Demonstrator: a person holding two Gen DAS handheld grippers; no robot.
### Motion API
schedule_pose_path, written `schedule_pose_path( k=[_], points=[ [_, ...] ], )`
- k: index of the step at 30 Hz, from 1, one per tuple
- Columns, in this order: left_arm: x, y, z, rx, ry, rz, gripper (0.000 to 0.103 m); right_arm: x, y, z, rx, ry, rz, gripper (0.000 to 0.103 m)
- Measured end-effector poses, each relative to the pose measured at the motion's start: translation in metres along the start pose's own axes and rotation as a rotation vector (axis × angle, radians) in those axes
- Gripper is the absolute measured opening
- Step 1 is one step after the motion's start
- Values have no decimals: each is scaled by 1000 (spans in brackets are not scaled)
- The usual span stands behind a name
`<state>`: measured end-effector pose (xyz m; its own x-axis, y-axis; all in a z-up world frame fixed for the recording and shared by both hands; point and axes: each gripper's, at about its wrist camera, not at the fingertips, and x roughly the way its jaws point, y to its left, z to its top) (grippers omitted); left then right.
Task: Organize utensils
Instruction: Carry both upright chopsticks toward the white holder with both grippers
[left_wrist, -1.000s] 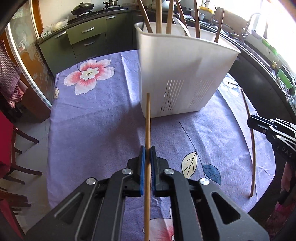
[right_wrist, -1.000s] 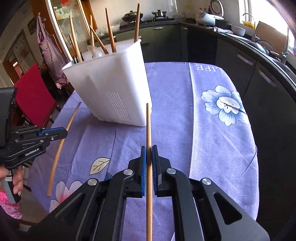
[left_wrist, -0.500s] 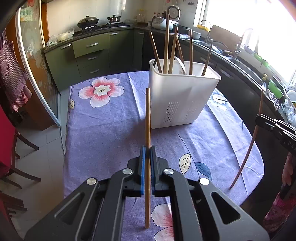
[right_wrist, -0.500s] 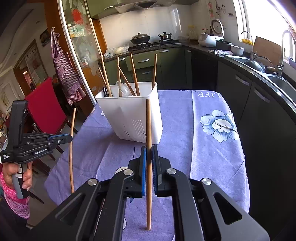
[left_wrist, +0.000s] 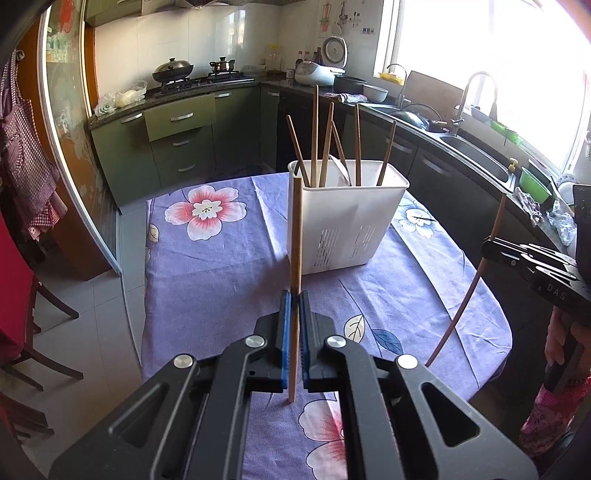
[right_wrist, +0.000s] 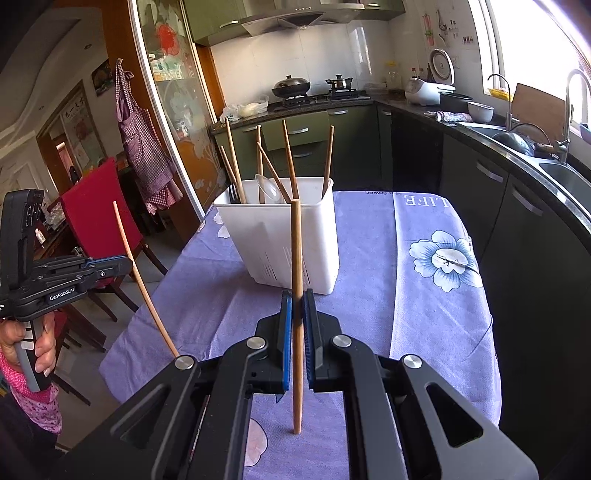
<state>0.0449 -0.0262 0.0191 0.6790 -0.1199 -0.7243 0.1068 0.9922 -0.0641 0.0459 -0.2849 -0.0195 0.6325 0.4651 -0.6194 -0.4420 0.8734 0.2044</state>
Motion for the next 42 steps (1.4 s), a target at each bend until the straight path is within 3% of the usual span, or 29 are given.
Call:
schedule_pose_path(
  k=[12,18,25,31,32,34,35,38,42],
  points=[
    [-15,-2,25,4,-48,-26,4,-10,12,19,-29,-46,14,7],
    [-30,-6,60,20,-69,-70,0,-22,20,38,-56,-79,11,7],
    [-51,-21,107,67,-130,-68,0,-31,32,52,-92,-98,1,7],
    [-29,-29,110,90,-69,-79,0,-27,28,49,-80,-84,9,7],
    [-20,-29,105,94,-42,-83,2,-26,26,48,-77,-81,8,7],
    [1,-25,93,97,2,-69,23,-24,22,48,-71,-77,5,7],
    [12,-23,86,91,9,-55,40,-24,20,48,-68,-76,4,7],
    [41,-15,67,94,13,17,47,-23,17,47,-64,-74,4,7],
    [76,-6,48,88,41,14,50,-21,15,45,-59,-70,4,7]
  ],
)
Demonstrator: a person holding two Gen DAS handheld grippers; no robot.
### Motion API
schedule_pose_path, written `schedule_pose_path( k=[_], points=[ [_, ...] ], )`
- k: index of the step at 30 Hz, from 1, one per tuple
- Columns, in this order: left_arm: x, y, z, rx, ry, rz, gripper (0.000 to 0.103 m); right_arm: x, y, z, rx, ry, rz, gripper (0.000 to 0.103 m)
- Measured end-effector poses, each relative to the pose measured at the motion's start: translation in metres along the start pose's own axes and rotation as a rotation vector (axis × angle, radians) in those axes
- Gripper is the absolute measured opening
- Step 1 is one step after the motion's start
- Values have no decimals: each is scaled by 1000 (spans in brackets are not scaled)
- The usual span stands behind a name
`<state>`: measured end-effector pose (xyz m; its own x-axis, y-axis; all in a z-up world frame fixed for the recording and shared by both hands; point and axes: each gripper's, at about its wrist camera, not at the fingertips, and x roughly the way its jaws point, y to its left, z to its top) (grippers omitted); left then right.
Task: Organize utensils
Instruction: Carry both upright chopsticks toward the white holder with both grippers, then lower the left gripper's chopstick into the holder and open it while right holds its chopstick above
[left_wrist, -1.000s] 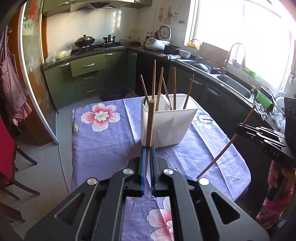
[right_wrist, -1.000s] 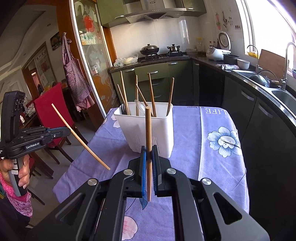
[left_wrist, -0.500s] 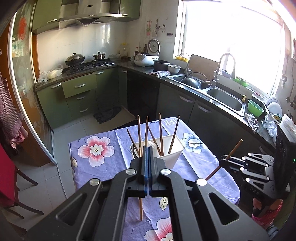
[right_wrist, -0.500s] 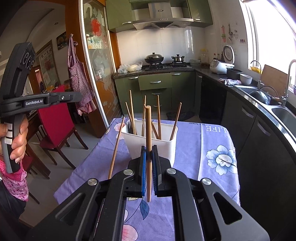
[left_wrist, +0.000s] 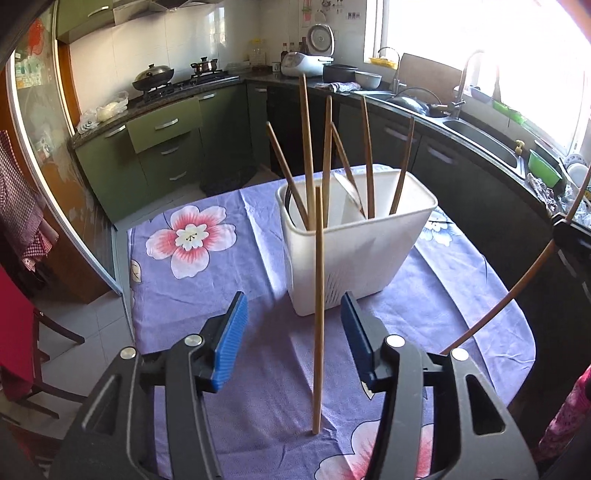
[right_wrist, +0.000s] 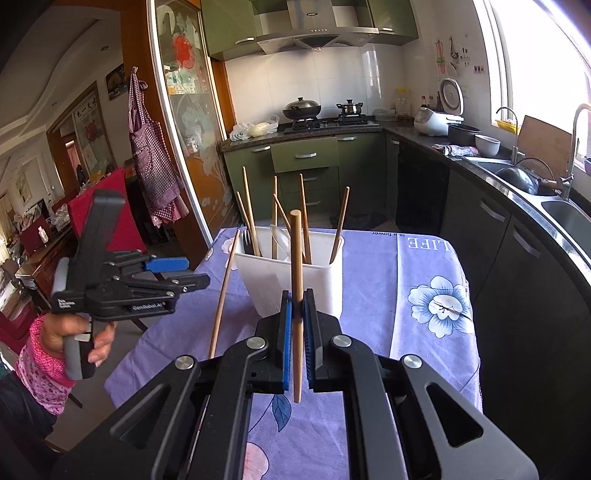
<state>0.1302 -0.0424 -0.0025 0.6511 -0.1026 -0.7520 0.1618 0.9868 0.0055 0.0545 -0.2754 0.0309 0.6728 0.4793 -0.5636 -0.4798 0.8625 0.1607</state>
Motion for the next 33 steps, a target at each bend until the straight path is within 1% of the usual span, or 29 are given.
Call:
schedule_pose_path(
  k=[3,6,13,14,15,16,21,24,27,29,33],
  points=[
    [16,-2,-9,10,-6,23,50,2,-1,-1,3,8,0,7],
    [25,-2,-10,2,-10,35,50,4,-2,-3,5,14,-1,7],
    [36,-2,-5,-1,-12,26,49,8,-3,-5,9,25,-1,7],
    [36,-2,-4,-2,-11,17,35,8,-3,-5,10,27,-2,7],
    [38,-2,-3,1,-2,3,10,9,-4,-5,11,28,-2,7],
    [39,-4,-3,5,9,-2,8,10,-5,-5,12,29,-2,7],
    [36,-4,-3,5,5,-3,7,9,-4,-7,14,29,-1,7],
    [23,-7,-5,26,-13,8,6,7,-4,-8,14,26,0,7],
    [-1,-9,-6,26,-37,-15,6,4,-4,-8,15,17,1,7],
    [-23,-8,-2,15,-66,-47,6,2,-5,-7,13,13,4,7],
    [-65,-5,22,-8,-154,-102,6,2,-2,-7,7,14,7,7]
  ],
)
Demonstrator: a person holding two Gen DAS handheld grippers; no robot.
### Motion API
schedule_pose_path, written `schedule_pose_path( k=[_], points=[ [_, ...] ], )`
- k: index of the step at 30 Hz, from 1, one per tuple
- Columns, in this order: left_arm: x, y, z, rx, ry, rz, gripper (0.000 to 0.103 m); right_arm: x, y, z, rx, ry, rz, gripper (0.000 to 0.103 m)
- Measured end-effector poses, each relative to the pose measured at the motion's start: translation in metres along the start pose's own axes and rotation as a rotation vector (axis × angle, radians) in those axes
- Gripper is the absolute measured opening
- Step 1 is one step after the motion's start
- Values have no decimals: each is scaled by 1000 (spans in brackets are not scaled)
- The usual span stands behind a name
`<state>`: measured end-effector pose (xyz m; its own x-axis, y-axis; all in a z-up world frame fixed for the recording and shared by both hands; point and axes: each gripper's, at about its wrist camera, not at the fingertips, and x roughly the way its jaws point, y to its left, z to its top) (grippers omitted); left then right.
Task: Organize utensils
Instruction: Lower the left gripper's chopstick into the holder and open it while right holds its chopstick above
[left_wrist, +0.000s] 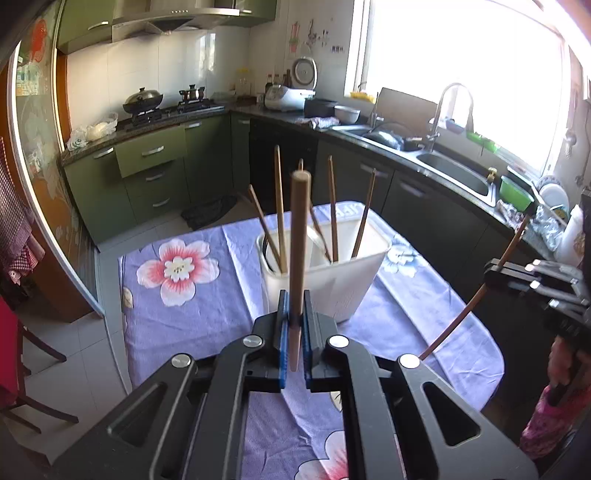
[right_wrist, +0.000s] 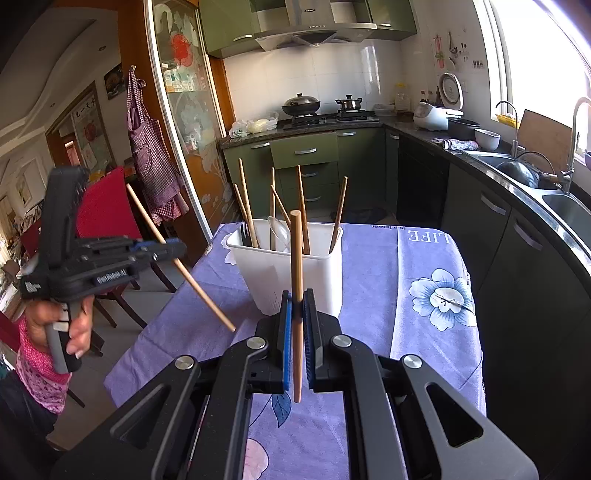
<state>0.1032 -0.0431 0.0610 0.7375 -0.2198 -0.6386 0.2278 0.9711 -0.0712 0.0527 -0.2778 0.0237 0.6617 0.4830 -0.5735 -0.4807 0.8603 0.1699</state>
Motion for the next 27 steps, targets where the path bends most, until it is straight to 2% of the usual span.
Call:
schedule_pose_path(
  k=[2,5,8,11,20,27],
  points=[
    [-14,-5,19,5,-46,-14,6,0,2,-1,-4,-1,5,7],
    [-27,-15,44,30,-116,7,6,-2,3,-1,-6,-4,6,7],
    [-32,-24,68,45,-152,12,6,-3,1,-2,-2,-6,1,7],
    [-33,-32,85,53,-169,6,6,-3,-4,-3,6,-5,-2,7],
    [-16,-47,113,80,-219,70,6,-2,-13,-7,27,-2,0,7],
    [17,-41,109,71,-171,90,6,0,-20,-8,44,6,-6,7]
  ],
)
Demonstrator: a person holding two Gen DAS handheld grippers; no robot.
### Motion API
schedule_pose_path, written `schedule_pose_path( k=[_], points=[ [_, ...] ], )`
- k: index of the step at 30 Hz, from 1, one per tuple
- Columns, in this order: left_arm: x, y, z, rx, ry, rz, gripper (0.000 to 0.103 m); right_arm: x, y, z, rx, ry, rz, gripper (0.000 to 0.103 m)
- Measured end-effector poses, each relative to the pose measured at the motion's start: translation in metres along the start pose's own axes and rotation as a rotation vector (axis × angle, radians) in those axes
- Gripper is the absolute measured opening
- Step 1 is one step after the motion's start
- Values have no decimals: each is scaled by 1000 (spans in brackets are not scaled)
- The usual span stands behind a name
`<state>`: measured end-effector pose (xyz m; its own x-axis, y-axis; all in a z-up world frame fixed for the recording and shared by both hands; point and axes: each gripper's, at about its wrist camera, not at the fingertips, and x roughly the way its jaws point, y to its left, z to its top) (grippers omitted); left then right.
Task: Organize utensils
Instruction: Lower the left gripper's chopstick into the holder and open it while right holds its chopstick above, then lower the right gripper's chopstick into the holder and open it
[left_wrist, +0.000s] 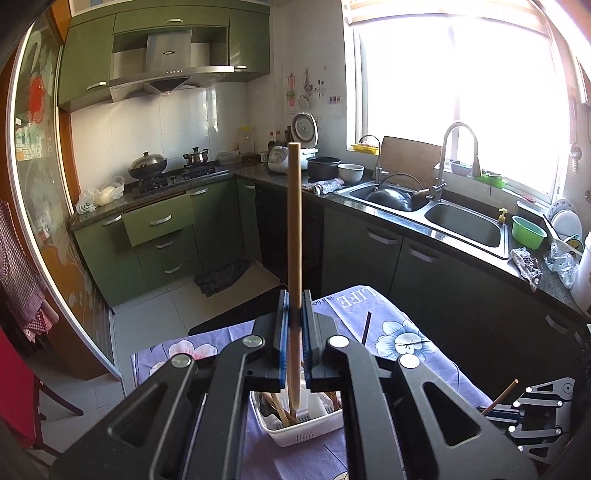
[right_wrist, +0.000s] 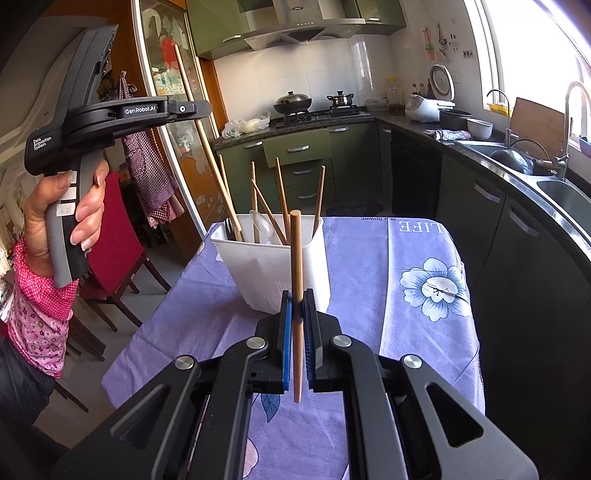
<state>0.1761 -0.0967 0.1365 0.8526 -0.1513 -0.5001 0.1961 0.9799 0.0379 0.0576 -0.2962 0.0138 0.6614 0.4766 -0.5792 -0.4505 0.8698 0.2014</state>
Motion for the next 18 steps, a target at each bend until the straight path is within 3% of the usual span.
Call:
schedule_pose_path(
  k=[8,10,12,13,14,18],
  points=[
    [31,4,-34,0,96,-1,7,4,5,1,-2,7,2,7],
    [33,6,-39,-2,107,-5,16,4,7,2,-7,8,2,7],
    [30,8,-41,-6,97,-6,44,4,10,3,-12,8,0,7],
    [26,9,-42,-10,85,-4,51,4,10,4,-14,7,-2,7],
    [22,11,-42,-16,70,-1,55,3,11,5,-15,7,-3,7],
    [-4,18,-42,-48,28,-26,55,0,12,14,-11,-12,-2,7]
  ],
)
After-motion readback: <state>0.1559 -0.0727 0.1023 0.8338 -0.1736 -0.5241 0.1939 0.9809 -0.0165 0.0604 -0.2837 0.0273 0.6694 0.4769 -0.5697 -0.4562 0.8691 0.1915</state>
